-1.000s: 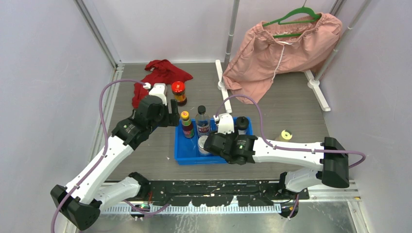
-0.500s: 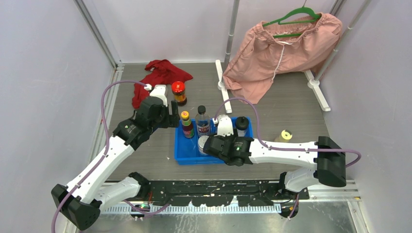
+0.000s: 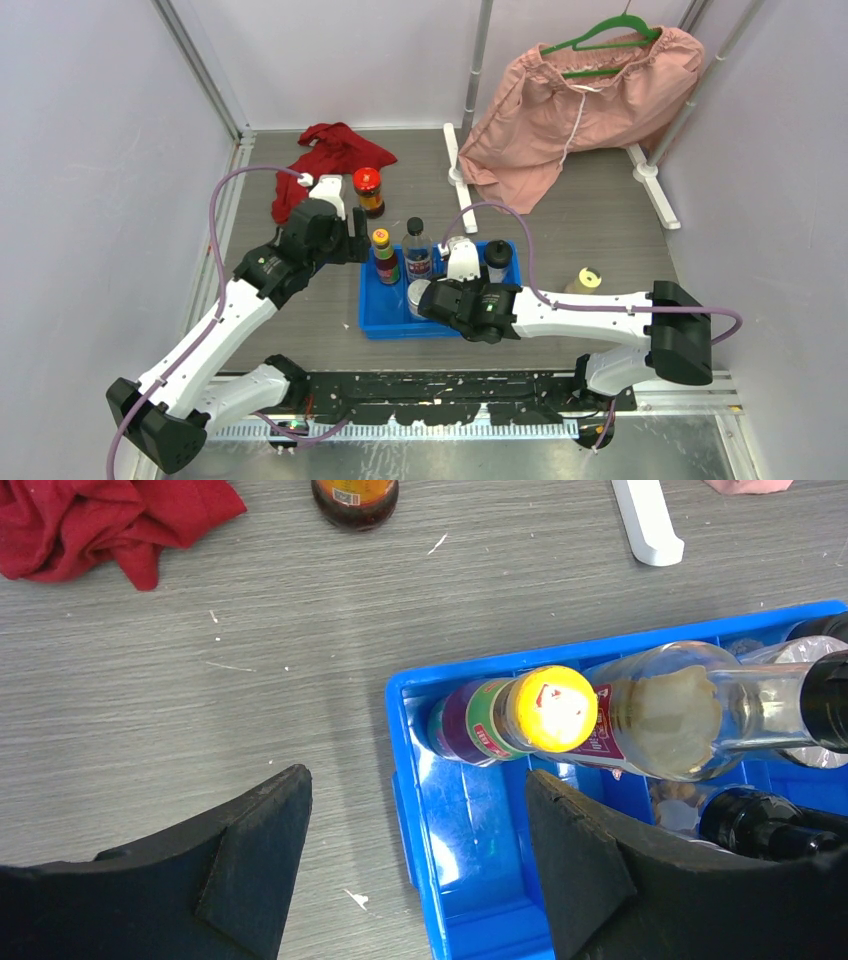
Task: Organize the condiment bottles
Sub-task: Place the bottle in the storage box.
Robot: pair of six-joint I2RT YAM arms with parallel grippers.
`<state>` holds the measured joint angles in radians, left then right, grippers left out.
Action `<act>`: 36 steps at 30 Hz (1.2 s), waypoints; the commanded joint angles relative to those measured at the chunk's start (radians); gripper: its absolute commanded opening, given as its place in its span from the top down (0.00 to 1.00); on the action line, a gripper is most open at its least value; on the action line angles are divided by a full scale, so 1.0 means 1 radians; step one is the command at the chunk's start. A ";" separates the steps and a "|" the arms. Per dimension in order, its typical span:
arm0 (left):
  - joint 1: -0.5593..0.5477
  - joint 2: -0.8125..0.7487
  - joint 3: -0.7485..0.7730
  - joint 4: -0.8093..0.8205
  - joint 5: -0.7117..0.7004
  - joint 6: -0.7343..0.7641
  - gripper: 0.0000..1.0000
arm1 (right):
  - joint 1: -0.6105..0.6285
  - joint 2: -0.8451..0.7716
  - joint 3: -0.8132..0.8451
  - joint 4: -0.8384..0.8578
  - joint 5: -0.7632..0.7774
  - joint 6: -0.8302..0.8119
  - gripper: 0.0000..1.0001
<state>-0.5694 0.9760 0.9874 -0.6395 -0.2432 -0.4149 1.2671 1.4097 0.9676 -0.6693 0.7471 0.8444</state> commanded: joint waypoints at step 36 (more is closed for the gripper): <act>-0.006 0.007 0.001 0.044 -0.011 0.008 0.22 | 0.002 -0.041 0.009 -0.021 0.079 0.043 0.23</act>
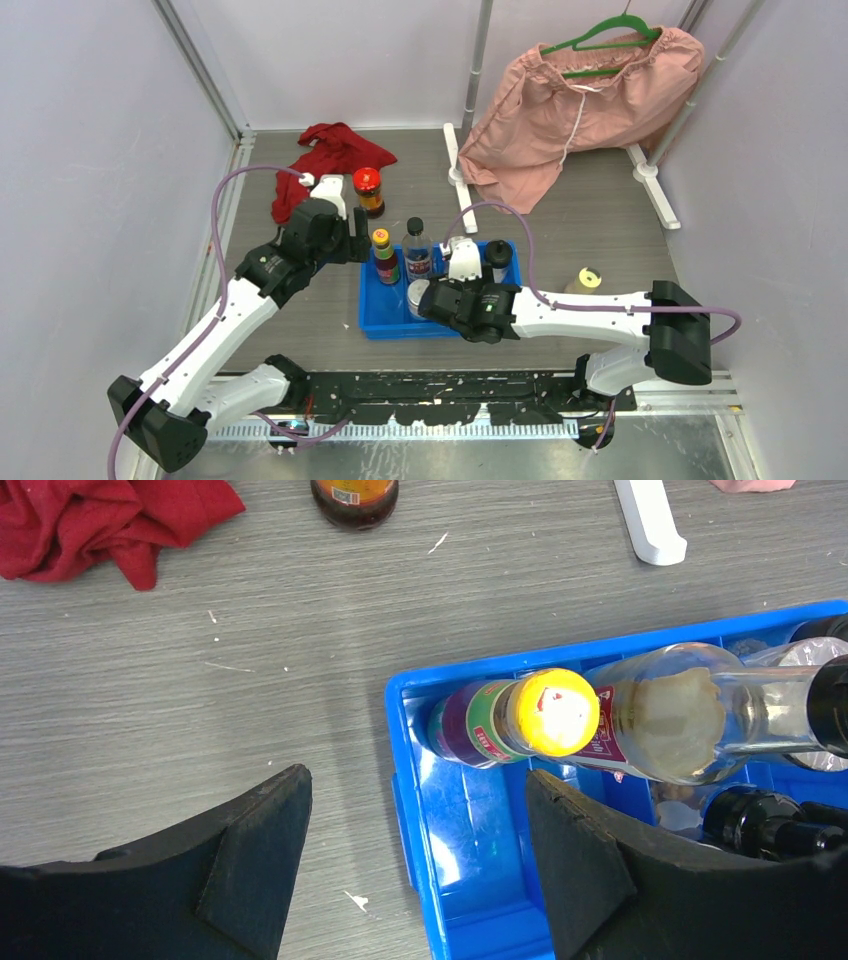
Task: Organize the condiment bottles
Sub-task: Place the bottle in the storage box, then pick up the bottle from the center of the board.
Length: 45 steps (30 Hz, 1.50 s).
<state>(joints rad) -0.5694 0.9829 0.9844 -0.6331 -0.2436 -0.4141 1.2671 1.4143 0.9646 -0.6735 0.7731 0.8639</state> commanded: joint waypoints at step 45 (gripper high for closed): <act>0.206 0.512 0.321 0.249 0.124 0.128 0.14 | -0.307 -0.544 0.059 -0.412 0.096 -0.048 0.03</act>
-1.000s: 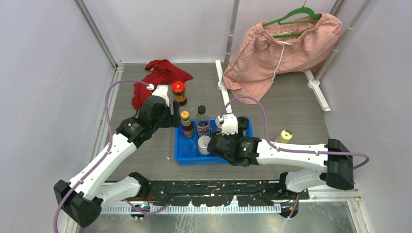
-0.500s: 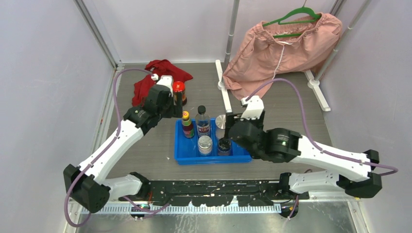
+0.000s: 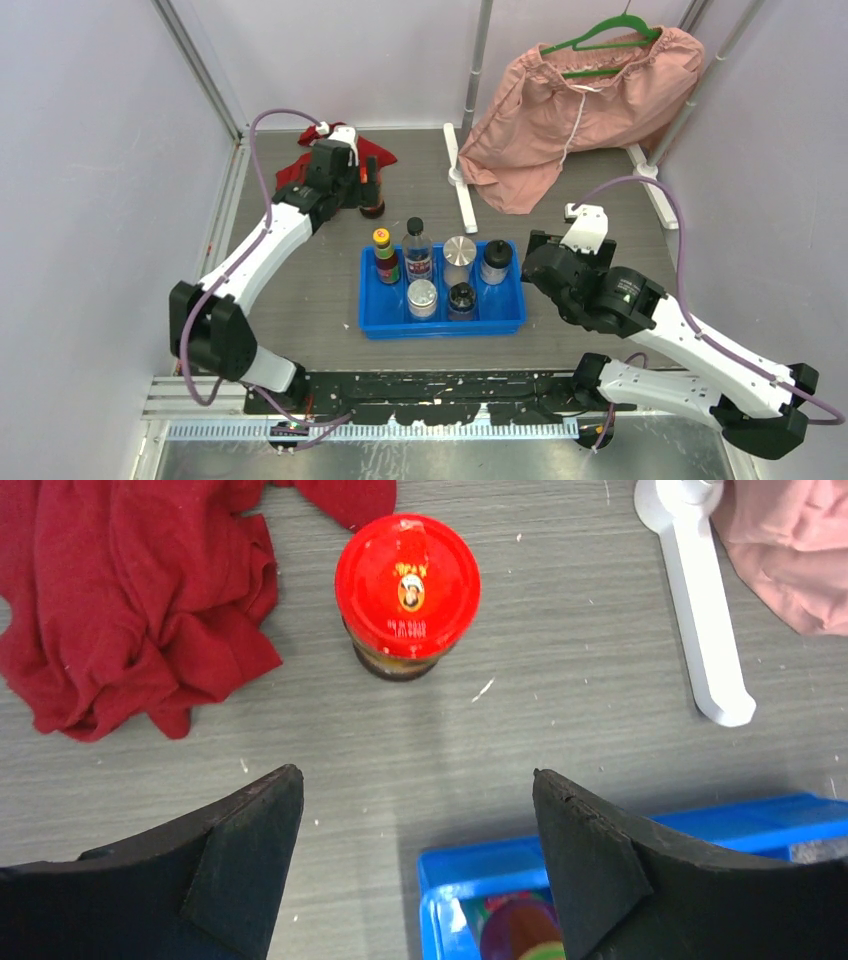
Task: Organize the condiment bottles
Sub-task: Pick up the bottle from the center of the board.
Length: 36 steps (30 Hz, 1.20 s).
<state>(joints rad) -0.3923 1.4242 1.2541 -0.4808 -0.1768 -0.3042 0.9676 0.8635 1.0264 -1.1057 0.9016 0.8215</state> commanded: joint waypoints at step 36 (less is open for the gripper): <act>0.078 0.392 0.214 0.264 0.070 0.060 0.18 | -0.131 0.134 -0.084 0.253 -0.208 -0.165 0.02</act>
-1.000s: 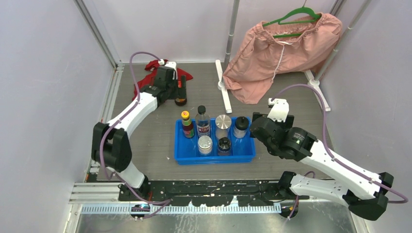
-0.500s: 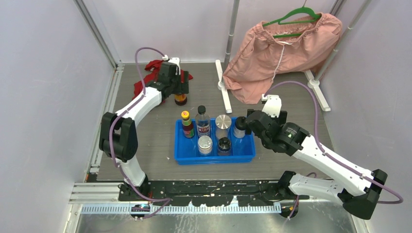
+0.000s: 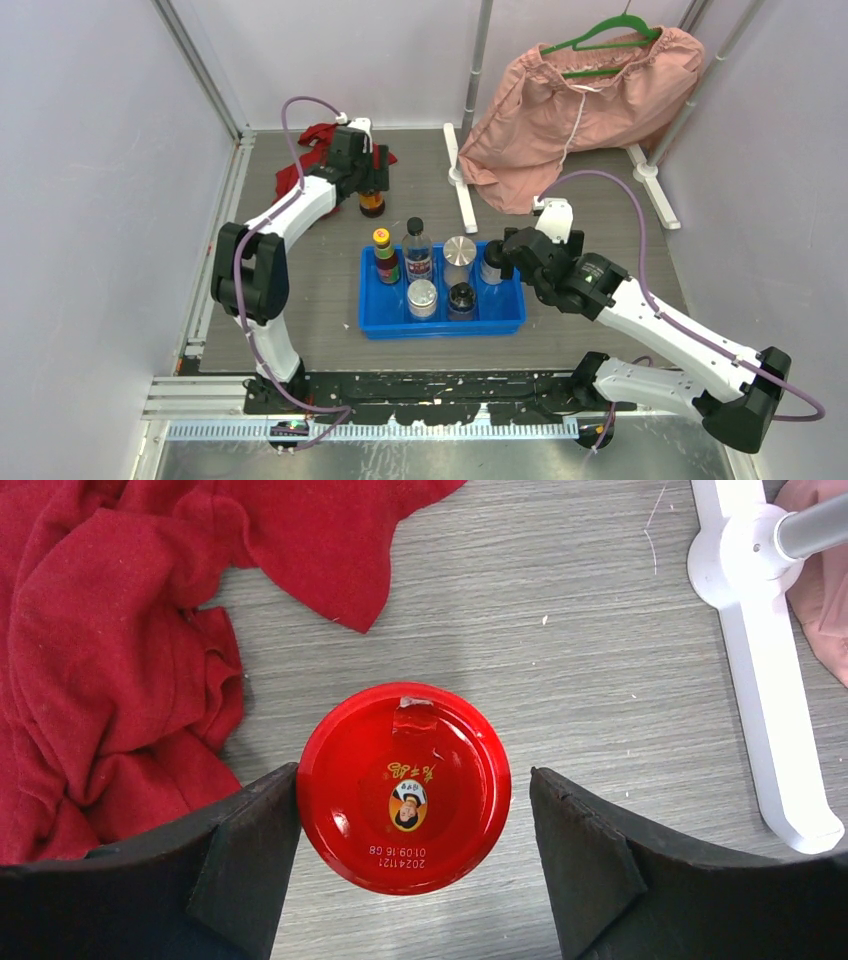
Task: Organize the condiment bottles
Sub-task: Pick up the bottle from the center of the board.
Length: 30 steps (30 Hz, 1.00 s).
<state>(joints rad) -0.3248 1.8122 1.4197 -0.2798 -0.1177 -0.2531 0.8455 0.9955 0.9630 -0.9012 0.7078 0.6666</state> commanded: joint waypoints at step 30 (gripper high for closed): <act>0.012 -0.032 -0.013 0.049 -0.056 -0.008 0.33 | -0.023 0.005 -0.080 0.113 -0.072 -0.006 0.02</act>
<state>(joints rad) -0.3187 1.8301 1.4387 -0.2607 -0.1253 -0.2577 0.8288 1.0149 0.8814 -0.8154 0.6331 0.6594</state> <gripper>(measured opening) 0.684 0.977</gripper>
